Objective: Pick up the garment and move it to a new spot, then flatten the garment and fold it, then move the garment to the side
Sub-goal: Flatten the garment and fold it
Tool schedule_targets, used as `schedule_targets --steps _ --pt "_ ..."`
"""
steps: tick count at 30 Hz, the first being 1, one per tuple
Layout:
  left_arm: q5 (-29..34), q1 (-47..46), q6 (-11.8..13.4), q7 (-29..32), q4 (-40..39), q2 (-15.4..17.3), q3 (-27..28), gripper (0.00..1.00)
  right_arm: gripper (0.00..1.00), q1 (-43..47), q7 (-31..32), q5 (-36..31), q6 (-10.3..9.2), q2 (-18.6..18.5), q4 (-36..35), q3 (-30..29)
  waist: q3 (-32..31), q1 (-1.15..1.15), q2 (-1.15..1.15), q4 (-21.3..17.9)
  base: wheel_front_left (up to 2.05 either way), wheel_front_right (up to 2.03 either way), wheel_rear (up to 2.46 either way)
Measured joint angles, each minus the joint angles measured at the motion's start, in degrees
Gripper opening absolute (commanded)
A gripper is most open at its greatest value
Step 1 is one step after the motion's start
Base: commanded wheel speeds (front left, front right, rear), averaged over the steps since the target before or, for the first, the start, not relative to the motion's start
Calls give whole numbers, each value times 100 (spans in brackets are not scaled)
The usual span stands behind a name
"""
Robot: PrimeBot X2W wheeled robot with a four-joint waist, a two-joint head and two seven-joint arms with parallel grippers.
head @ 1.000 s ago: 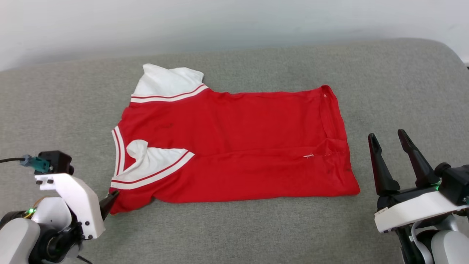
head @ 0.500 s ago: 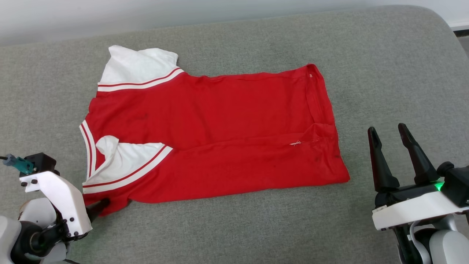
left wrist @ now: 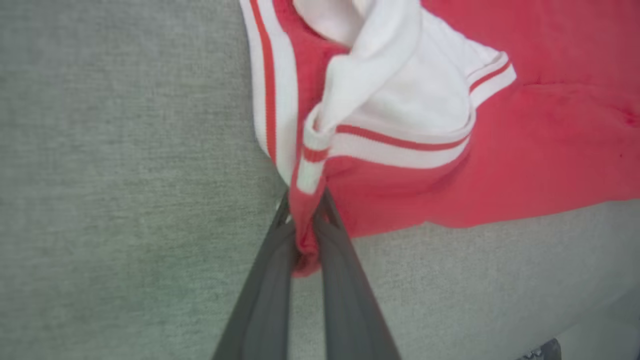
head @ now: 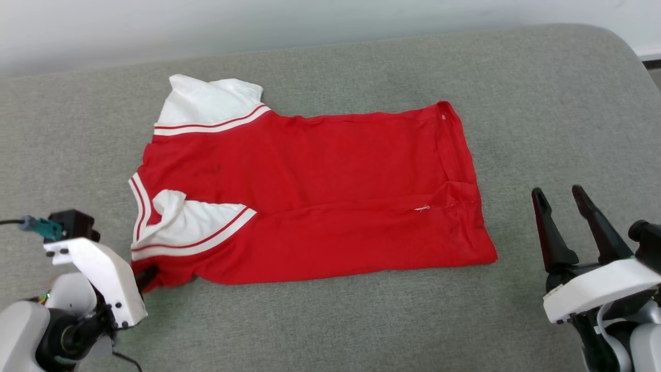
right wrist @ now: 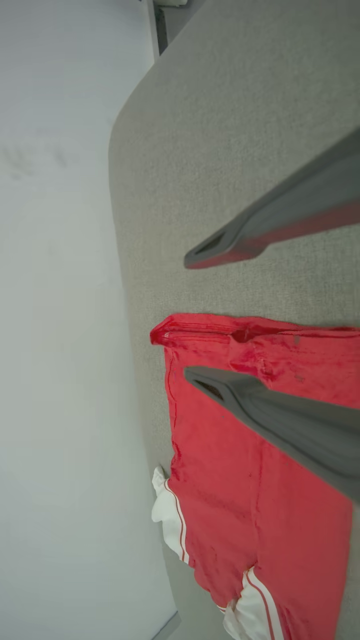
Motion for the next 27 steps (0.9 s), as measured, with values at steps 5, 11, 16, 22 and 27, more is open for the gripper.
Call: schedule_targets --steps 5,11,16,22,27 --pt "158 -67 37 -202 -350 71 73 0 100 -20 1411 385 0 -222 383 -159 -43 0 0 138 0 0 0" --pt "338 -199 86 -298 -847 84 8 0 100 -350 3150 770 0 -662 783 55 78 0 0 307 0 0 0" --pt "483 -363 110 -350 -1065 32 -62 0 100 -760 3788 1000 0 -753 1034 363 293 0 0 453 0 0 0" --pt "580 -467 119 -416 -1100 -32 -127 0 100 -1152 4162 1158 0 -732 1458 655 501 0 0 607 0 0 0" --pt "593 -491 103 -500 -1006 -103 -170 0 0 -1310 4274 1240 -2 -788 1695 808 546 0 0 675 0 0 0"
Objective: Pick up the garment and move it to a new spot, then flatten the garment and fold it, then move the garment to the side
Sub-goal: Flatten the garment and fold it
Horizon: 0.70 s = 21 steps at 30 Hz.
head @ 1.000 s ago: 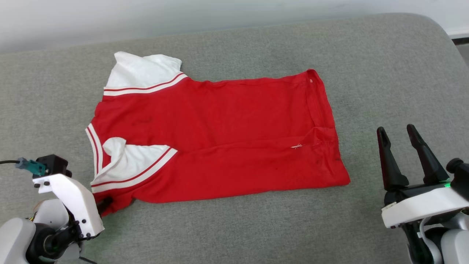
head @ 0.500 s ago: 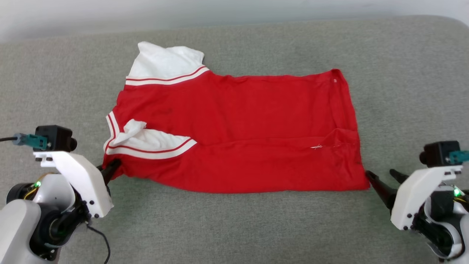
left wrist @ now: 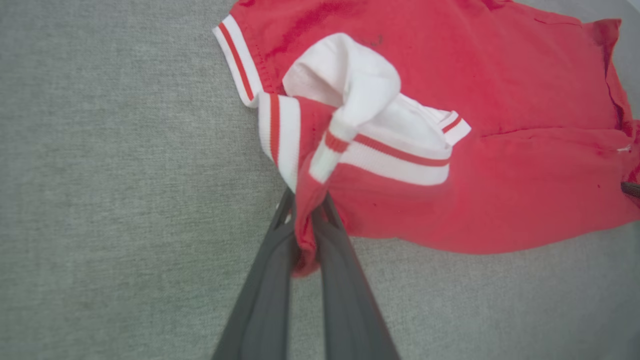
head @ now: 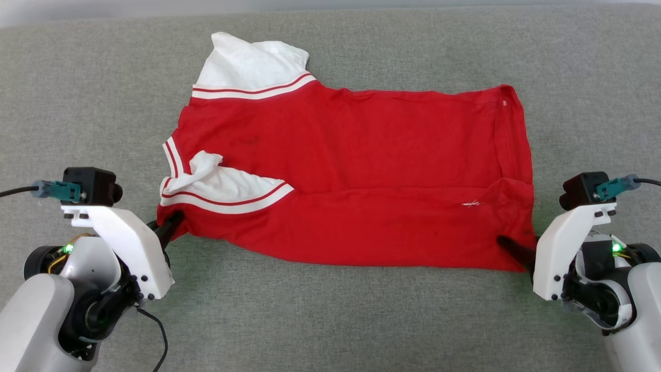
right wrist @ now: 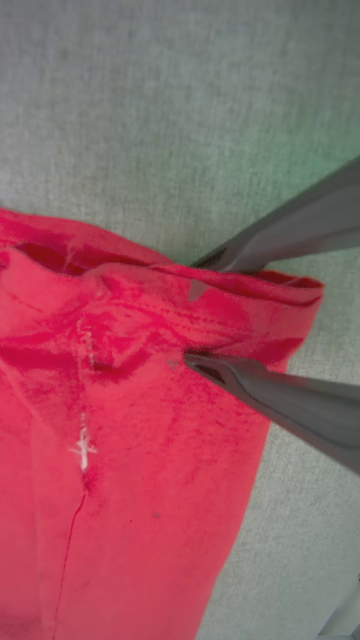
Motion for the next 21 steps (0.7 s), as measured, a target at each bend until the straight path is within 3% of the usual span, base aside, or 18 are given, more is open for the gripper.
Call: schedule_targets --steps 11,21 --pt "-62 46 -103 -227 263 -167 -35 0 0 -84 -229 80 2 -126 130 207 -265 0 0 2 0 0 0" --pt "-108 437 -110 -561 521 -358 -57 0 0 151 -437 186 2 -221 209 352 -876 0 0 46 0 0 0"
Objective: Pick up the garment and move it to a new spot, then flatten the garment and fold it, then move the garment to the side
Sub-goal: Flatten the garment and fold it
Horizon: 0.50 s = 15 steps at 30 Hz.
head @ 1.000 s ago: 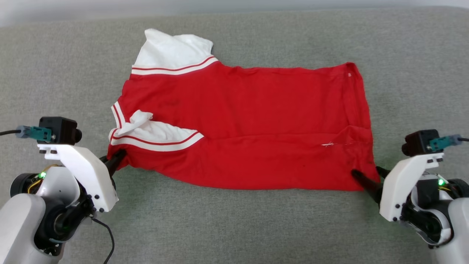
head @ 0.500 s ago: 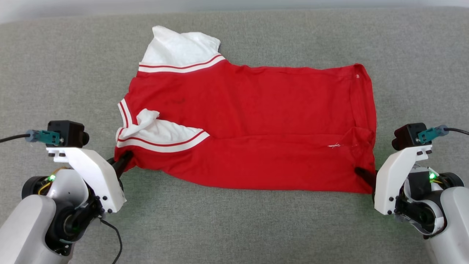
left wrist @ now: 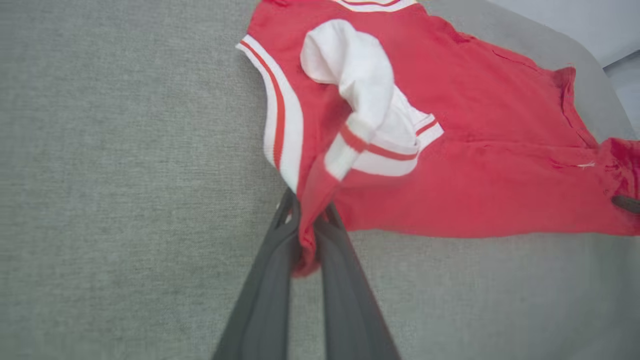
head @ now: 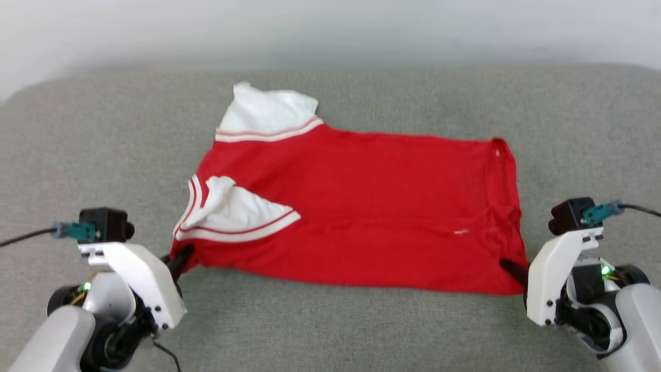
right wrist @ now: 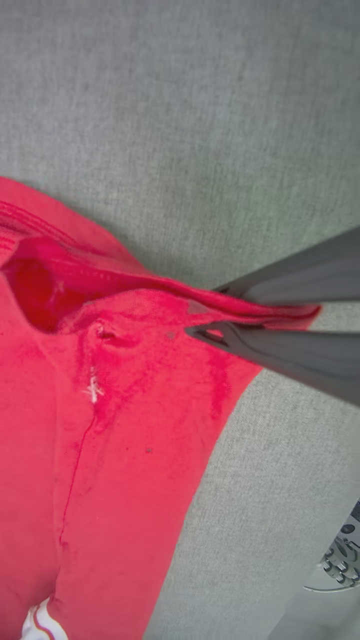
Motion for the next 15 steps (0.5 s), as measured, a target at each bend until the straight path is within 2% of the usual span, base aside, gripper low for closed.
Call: schedule_targets --steps 10,12,13,14,15 --pt "-216 854 260 -38 -163 0 66 0 0 573 54 69 0 -29 -132 -99 -583 0 0 65 0 0 0" --pt "-293 1018 305 14 -143 -23 42 0 18 669 53 64 0 -16 -112 -134 -590 0 0 65 0 0 0" --pt "-320 1081 303 35 -116 -45 18 0 39 713 46 45 0 -4 -85 -146 -582 0 0 64 0 0 0" --pt "-348 1120 296 26 -83 -93 4 0 100 754 1 24 0 13 -53 -157 -572 0 0 64 0 0 0" --pt "-376 1136 289 32 -41 -136 -16 0 100 780 -45 19 0 24 -33 -165 -560 -1 0 66 0 0 0"
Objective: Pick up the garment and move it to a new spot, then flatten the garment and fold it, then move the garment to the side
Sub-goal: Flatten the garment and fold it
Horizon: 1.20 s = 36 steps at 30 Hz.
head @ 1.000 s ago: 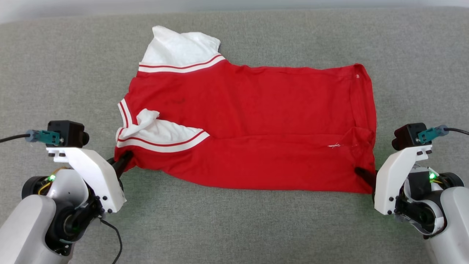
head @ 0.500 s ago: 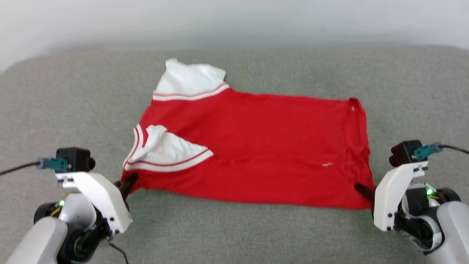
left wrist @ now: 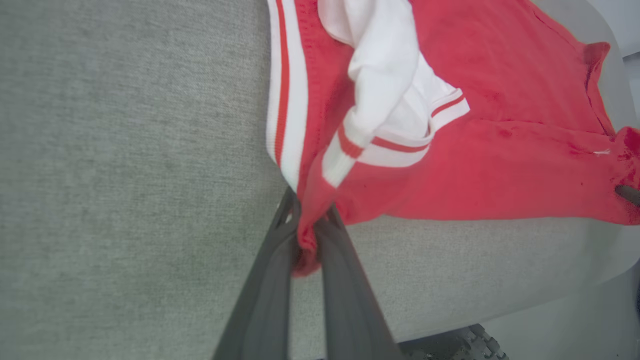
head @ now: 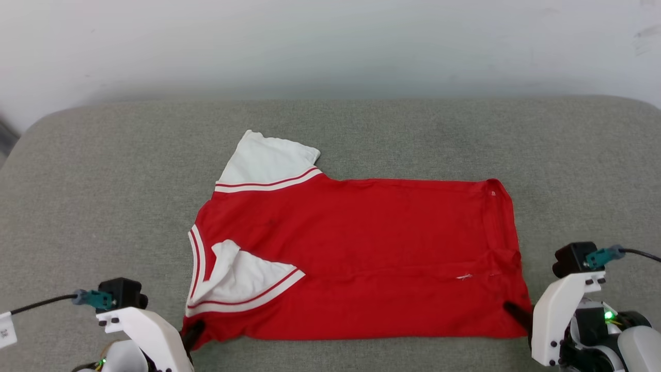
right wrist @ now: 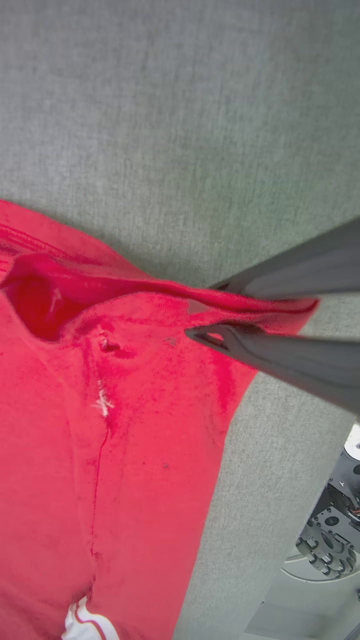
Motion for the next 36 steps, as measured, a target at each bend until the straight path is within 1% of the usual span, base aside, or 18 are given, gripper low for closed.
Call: schedule_targets --steps 1,2,3,6,9,13,16,19,23,25,28,31,34,36 --pt "-48 22 -48 33 62 -26 -29 0 100 29 -62 -1 0 10 16 -14 16 0 0 1 0 0 0" --pt "-87 33 -55 25 126 -71 -38 40 100 65 -101 0 0 19 53 -23 31 0 0 0 0 0 0" --pt "-86 32 -88 -13 201 -111 -42 100 100 109 -191 0 -1 27 63 -21 45 0 0 -1 0 0 0" --pt "-51 -21 -113 -276 409 -215 15 100 100 159 -604 -7 0 36 -7 -20 55 0 0 -20 0 0 0" --pt "36 -98 -152 -553 476 -229 94 100 100 207 -1205 -107 0 7 -209 -26 -1 0 0 -52 0 0 0" --pt "194 -110 -87 -1009 360 -253 278 100 100 354 -1989 -447 0 -11 -492 -144 -127 0 0 -108 0 0 0" --pt "346 -156 -8 -1212 190 -238 328 100 100 430 -2485 -724 0 111 -697 -354 -199 0 0 -169 0 0 0" --pt "586 -342 109 -1440 44 -178 394 100 100 449 -2855 -1021 0 285 -901 -591 -218 0 0 -251 0 0 0" --pt "884 -716 255 -1697 -122 -132 468 100 100 450 -3242 -1307 0 552 -1227 -801 -117 0 0 -349 0 0 0" --pt "984 -961 287 -1790 -131 -123 503 100 100 426 -3374 -1432 0 671 -1391 -873 -19 0 0 -404 0 0 0" --pt "1069 -1422 309 -1795 -47 -103 543 100 100 292 -3476 -1528 0 813 -1612 -856 201 0 0 -501 0 0 0" --pt "1139 -1884 297 -1737 102 15 584 100 100 49 -3605 -1559 0 928 -1824 -824 491 1 0 -619 0 0 0" --pt "1178 -2436 225 -1515 309 133 578 100 100 -185 -3708 -1567 0 1012 -1964 -758 827 1 0 -759 0 0 0" --pt "1172 -2834 134 -1296 519 226 559 100 100 -283 -3786 -1567 0 1062 -2018 -735 1065 1 0 -854 0 0 0"
